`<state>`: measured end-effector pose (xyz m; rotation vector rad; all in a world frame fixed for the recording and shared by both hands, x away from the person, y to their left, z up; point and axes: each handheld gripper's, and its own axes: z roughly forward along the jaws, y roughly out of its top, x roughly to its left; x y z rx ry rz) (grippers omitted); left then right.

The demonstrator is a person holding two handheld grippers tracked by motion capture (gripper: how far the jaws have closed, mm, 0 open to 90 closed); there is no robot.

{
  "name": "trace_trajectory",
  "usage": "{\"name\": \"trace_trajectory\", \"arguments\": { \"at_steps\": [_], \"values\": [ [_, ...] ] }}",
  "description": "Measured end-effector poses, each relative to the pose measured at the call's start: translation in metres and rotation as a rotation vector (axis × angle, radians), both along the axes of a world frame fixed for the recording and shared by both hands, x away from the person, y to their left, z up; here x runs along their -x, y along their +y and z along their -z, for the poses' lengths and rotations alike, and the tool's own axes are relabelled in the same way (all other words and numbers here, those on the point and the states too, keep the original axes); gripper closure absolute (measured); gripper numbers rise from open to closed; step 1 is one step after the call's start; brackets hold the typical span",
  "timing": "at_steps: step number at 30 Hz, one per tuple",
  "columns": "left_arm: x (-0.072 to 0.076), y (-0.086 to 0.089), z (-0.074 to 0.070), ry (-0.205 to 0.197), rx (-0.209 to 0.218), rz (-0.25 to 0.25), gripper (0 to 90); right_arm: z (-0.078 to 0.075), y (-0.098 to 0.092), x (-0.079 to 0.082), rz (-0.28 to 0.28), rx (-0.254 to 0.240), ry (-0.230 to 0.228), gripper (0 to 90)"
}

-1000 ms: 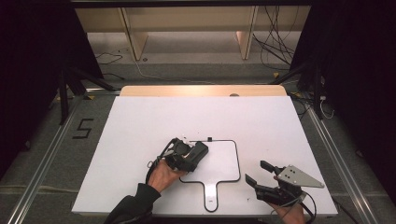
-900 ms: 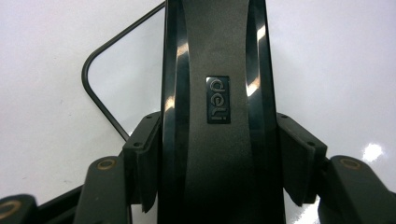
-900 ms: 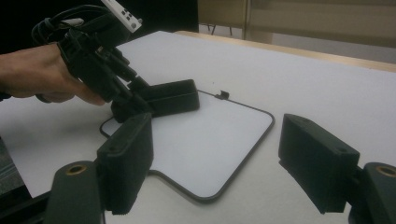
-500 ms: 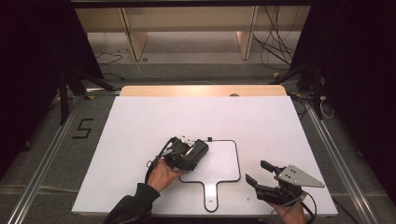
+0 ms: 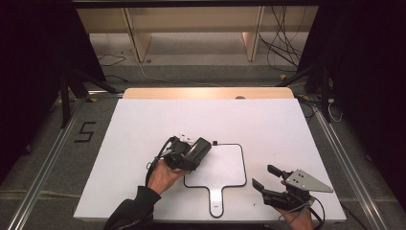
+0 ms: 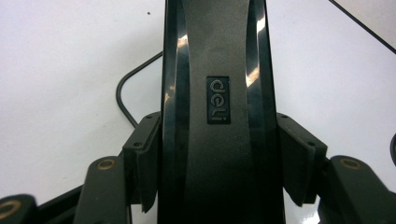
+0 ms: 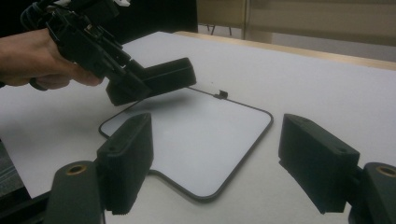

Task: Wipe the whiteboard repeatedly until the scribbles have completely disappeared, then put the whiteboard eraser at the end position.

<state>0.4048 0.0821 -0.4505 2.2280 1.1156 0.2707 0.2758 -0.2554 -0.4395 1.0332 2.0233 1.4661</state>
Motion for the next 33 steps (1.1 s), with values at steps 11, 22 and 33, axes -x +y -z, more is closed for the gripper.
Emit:
{"name": "trace_trajectory", "arguments": {
  "at_steps": [11, 22, 33],
  "values": [
    [-0.004, 0.009, -0.005, -0.017, 0.017, -0.028, 40.2, 0.000, 0.000, 0.000, -0.001, 0.001, -0.001, 27.2],
    [-0.012, 0.018, -0.015, -0.034, 0.040, -0.055, 40.1, 0.001, 0.000, -0.001, -0.002, -0.003, 0.000, 27.2],
    [-0.026, 0.019, -0.017, -0.042, 0.049, -0.071, 40.1, 0.001, 0.000, 0.000, -0.004, 0.002, -0.001, 27.2]
  ]
}}
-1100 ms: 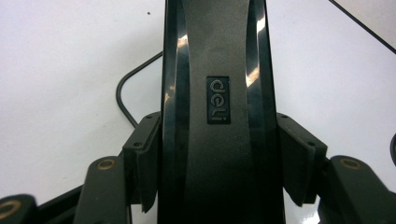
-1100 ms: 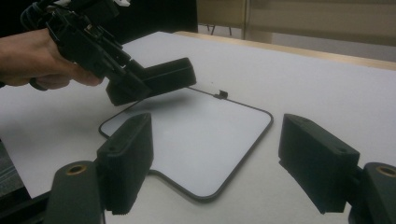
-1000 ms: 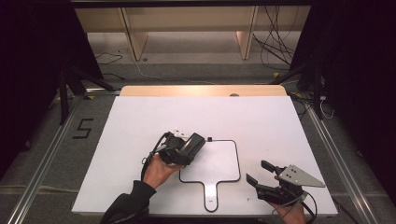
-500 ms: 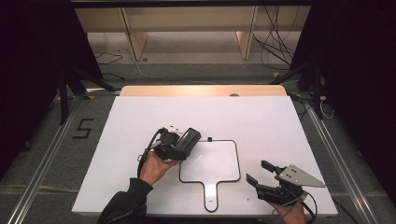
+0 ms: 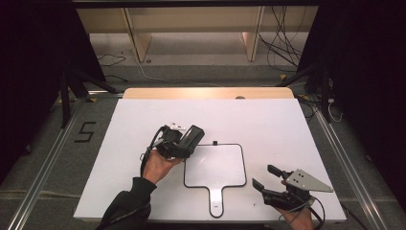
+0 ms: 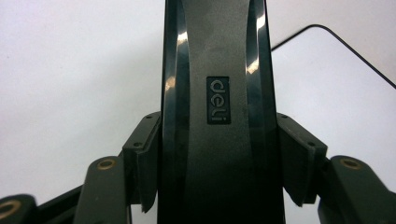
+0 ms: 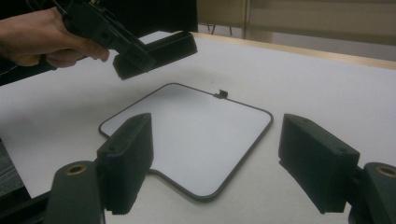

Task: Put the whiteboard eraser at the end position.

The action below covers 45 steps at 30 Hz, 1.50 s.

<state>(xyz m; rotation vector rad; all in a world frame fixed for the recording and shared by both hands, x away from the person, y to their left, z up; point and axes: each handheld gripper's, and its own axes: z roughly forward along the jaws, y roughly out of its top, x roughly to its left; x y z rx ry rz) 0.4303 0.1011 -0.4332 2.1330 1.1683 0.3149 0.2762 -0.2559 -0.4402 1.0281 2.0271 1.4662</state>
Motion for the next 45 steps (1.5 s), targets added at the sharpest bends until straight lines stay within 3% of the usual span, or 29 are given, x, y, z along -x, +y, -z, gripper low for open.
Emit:
{"name": "trace_trajectory", "arguments": {
  "at_steps": [14, 28, 41, 45],
  "values": [
    [-0.031, -0.010, -0.005, -0.013, 0.000, -0.018, 40.1, 0.000, -0.001, 0.001, 0.004, -0.002, -0.001, 27.2],
    [-0.063, -0.027, -0.009, -0.032, -0.027, -0.013, 40.1, 0.000, -0.001, 0.001, 0.001, 0.001, 0.000, 27.2],
    [-0.078, -0.038, -0.002, -0.025, -0.051, -0.003, 40.1, 0.000, 0.000, 0.001, -0.003, 0.001, 0.003, 27.2],
    [-0.083, -0.040, 0.000, -0.019, -0.042, -0.013, 40.1, 0.001, 0.000, 0.000, -0.004, 0.000, 0.004, 27.2]
  ]
}}
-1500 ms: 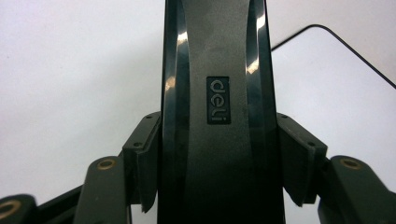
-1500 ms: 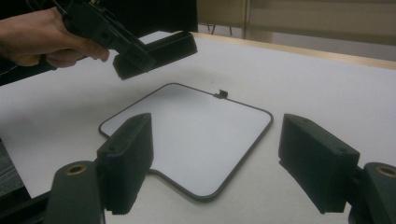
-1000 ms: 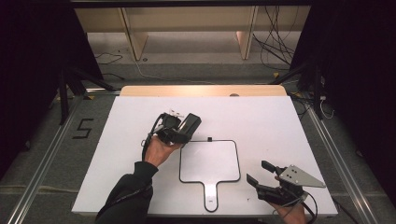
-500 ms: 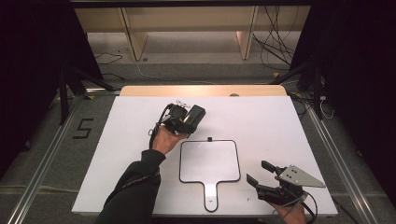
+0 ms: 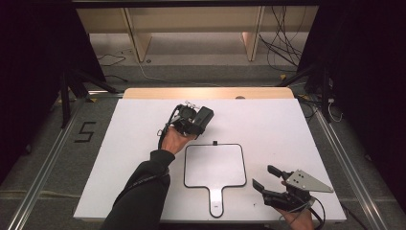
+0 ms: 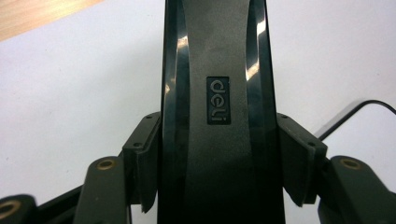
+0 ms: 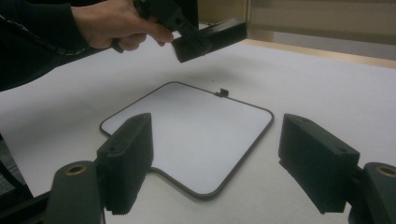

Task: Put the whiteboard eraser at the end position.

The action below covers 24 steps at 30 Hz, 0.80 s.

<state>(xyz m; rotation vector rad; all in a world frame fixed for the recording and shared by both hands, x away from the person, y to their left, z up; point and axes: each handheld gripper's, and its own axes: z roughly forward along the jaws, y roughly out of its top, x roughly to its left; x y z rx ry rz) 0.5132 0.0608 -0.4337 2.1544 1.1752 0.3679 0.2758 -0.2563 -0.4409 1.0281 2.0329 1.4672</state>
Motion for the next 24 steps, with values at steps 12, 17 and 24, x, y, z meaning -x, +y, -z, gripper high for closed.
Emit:
{"name": "trace_trajectory", "arguments": {
  "at_steps": [12, 17, 24],
  "values": [
    [-0.011, -0.012, 0.006, 0.001, -0.008, 0.000, 40.1, 0.000, -0.001, 0.000, -0.001, -0.003, -0.002, 27.2],
    [-0.014, -0.015, 0.009, 0.000, -0.009, 0.005, 40.1, 0.000, -0.001, 0.000, -0.002, -0.005, -0.005, 27.2],
    [-0.016, -0.017, 0.018, 0.012, -0.023, 0.005, 40.1, -0.001, -0.001, 0.000, 0.000, -0.007, -0.003, 27.2]
  ]
}}
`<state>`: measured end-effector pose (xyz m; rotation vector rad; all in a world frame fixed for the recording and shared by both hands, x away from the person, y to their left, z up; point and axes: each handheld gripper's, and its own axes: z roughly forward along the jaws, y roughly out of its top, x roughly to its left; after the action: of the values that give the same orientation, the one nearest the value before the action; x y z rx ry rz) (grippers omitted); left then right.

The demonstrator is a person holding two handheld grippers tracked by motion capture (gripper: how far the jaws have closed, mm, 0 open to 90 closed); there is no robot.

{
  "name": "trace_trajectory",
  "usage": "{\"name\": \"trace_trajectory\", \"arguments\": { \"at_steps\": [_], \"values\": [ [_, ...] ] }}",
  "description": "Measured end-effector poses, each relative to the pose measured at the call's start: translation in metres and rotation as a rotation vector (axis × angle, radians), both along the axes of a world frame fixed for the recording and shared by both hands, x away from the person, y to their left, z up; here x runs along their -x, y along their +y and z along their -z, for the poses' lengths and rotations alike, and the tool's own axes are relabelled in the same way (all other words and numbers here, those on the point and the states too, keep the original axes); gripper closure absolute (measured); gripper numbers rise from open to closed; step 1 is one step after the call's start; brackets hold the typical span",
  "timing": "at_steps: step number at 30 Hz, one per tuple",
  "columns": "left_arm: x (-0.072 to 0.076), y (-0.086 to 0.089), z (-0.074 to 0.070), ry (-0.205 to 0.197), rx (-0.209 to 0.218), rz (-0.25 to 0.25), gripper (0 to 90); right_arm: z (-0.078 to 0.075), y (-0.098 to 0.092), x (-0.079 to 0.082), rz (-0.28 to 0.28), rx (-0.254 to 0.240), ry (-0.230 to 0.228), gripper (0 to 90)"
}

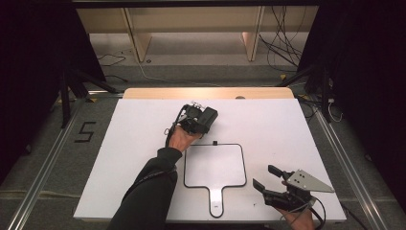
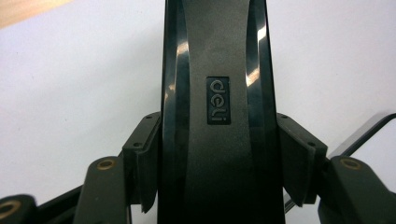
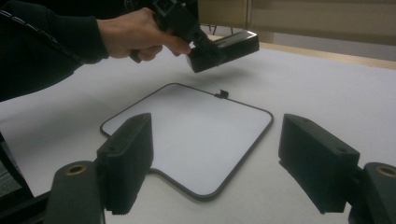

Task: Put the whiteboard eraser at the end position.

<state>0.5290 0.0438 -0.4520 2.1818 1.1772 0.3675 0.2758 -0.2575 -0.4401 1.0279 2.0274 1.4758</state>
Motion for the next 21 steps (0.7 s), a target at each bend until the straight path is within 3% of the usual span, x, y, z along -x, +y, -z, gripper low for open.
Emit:
{"name": "trace_trajectory", "arguments": {
  "at_steps": [21],
  "values": [
    [-0.008, -0.005, 0.017, 0.033, -0.040, -0.022, 39.8, 0.000, 0.000, 0.001, -0.003, -0.002, -0.002, 27.2]
  ]
}}
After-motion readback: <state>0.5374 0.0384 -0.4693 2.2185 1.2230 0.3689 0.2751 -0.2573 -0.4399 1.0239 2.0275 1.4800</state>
